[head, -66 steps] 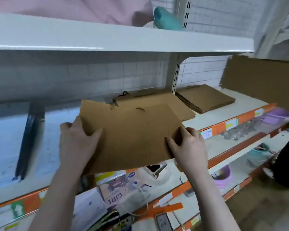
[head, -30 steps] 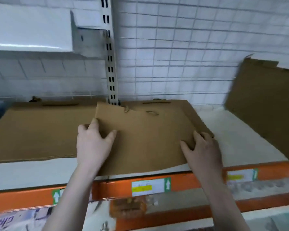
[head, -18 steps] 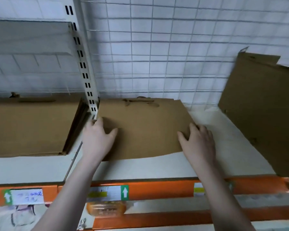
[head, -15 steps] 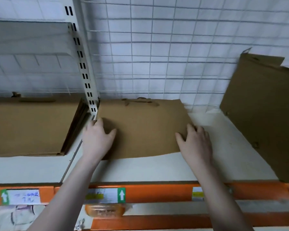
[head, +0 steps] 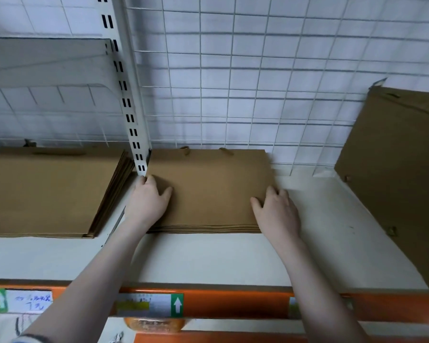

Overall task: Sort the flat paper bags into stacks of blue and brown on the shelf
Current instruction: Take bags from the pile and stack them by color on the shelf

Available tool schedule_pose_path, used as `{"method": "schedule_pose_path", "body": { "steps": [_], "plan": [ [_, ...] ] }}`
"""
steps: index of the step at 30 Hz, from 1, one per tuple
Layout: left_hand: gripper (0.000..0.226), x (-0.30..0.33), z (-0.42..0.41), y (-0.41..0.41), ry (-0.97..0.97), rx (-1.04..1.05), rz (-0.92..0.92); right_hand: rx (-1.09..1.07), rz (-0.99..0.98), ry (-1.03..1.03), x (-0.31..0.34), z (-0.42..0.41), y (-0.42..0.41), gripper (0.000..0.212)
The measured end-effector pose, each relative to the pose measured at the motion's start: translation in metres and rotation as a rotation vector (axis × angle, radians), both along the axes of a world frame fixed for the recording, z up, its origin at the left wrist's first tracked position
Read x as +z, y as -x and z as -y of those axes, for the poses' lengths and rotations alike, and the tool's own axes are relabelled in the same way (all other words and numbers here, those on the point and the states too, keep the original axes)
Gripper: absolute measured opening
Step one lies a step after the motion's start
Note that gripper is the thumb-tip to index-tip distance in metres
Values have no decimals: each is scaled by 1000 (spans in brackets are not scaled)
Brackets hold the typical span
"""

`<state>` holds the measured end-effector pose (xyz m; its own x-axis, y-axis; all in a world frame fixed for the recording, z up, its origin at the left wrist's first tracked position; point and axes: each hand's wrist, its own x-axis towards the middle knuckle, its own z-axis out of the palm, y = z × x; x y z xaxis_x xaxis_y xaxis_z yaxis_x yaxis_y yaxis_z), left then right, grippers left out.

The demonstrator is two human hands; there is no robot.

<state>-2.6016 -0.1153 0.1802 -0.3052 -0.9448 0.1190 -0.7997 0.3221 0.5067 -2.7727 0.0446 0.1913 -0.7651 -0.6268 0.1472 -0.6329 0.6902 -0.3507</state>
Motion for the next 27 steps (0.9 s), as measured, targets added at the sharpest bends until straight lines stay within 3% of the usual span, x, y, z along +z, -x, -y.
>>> {"method": "schedule_pose_path", "body": {
  "steps": [8,18,27],
  "plan": [
    [62,-1,2,5,24,30,35,12,-57,-15,-6,1,1,47],
    [63,-3,-34,-14,285,11,53,81,-201,171,-12,-6,-20,50],
    [56,-5,-48,-126,374,79,109,193,-206,126,-25,10,-122,52]
  ]
}}
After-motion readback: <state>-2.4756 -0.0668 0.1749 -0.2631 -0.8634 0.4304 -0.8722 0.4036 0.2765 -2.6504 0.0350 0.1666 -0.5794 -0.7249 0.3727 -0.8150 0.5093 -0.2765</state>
